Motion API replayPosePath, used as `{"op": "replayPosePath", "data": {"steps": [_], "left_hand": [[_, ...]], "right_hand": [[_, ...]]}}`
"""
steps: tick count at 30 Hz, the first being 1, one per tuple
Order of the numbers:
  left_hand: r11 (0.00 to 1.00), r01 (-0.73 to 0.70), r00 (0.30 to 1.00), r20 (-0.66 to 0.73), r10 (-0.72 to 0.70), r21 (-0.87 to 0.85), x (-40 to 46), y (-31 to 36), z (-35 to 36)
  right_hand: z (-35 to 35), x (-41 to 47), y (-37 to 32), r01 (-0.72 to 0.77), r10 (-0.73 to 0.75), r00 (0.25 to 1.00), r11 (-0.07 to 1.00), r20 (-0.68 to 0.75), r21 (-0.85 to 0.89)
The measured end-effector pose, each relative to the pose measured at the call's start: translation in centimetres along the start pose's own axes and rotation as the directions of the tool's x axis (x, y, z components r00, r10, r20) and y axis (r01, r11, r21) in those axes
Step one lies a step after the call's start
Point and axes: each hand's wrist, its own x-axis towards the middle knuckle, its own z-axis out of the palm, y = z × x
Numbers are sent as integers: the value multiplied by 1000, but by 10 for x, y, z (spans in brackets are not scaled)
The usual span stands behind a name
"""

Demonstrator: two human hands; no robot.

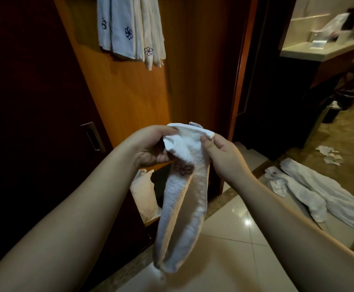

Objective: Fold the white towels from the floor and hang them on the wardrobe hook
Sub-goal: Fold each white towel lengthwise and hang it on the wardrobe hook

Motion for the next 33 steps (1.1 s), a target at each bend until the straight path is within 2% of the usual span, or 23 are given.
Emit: {"op": "replayPosePath", "data": {"steps": [4,10,14,26,30,33], "left_hand": [[993,9,1000,17,-7,-121,-4,3,8],[993,10,1000,-9,-11,-116,-9,0,10],[985,18,1000,13,-16,-172,-15,-3,13],[930,73,990,136,-26,-359,-32,-3,26],[909,70,983,186,8,-411,-37,-3,29],[943,16,966,249,71,-331,-39,-3,24]], "right_hand": [[9,-3,0,16,-15,1000,999,15,-42],[16,-2,-4,-1,5,998,999,66,-54],[17,-4,-5,-13,15,998,999,58,-40],[2,-12,-11,1,2,998,999,62,-45],[0,-14,-14,70,-53,991,987,120,-145],[-7,-10,-11,85,-78,995,989,61,-123]]}}
